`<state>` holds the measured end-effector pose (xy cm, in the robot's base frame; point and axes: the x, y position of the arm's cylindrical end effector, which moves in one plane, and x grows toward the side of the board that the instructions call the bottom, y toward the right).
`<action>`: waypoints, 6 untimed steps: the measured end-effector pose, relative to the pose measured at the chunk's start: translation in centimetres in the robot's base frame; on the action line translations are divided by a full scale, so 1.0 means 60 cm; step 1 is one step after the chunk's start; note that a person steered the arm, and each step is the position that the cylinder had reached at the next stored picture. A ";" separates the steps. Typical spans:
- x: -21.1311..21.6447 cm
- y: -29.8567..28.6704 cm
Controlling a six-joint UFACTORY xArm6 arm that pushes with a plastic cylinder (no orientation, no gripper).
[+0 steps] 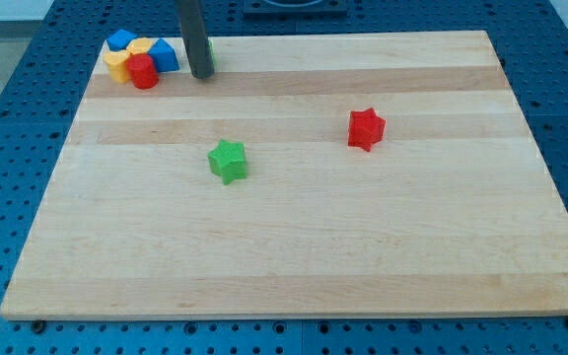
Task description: Place the green circle towards the top right side of the blue triangle
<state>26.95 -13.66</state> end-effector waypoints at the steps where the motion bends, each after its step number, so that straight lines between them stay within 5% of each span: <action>1: 0.000 0.062; 2: -0.026 0.102; 6: -0.065 -0.036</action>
